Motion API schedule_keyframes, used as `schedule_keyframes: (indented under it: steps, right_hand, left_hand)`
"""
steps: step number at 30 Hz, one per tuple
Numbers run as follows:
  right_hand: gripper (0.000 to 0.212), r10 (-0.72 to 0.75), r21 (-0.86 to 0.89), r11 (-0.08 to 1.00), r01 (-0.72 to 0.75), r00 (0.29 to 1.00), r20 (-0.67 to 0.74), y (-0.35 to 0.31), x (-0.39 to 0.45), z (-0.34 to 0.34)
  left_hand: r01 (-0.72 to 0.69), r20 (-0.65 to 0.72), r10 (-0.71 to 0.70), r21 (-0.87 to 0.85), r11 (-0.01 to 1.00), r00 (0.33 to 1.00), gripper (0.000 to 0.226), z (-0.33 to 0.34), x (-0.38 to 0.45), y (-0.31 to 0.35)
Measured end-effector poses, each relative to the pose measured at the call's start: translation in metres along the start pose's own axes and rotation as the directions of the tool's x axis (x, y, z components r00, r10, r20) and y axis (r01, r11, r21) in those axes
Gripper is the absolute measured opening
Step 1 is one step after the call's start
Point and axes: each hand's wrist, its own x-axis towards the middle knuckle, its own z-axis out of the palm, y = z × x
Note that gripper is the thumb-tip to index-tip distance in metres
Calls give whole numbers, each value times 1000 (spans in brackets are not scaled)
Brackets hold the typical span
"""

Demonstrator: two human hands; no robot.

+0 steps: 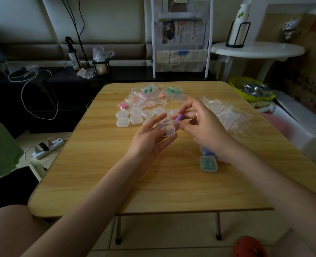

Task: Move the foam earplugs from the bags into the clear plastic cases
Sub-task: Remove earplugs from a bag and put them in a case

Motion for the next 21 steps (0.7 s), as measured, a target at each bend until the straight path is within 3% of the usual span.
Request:
schedule_keyframes:
  steps: [6, 11, 14, 18, 21]
  right_hand:
    - [12, -56, -115, 992, 58, 998, 18, 0, -2, 2]
    - [10, -98, -105, 989, 102, 994, 42, 0, -1, 2]
    - [14, -52, -37, 998, 53, 998, 47, -1, -2, 1]
    - [16, -21, 100, 995, 26, 998, -51, -6, -1, -2]
    - [29, 38, 111, 993, -35, 999, -29, -4, 0, -3]
  left_hand:
    - [-6, 55, 7, -16, 1000, 998, 40, 1, -1, 1]
    - [2, 85, -1, -14, 1000, 996, 42, 0, 0, 1]
    - [6, 87, -4, -16, 1000, 996, 42, 0, -1, 1]
    - [12, 68, -11, -14, 1000, 998, 41, 1, -1, 1]
    - [13, 73, -15, 24, 1000, 997, 40, 2, -1, -1]
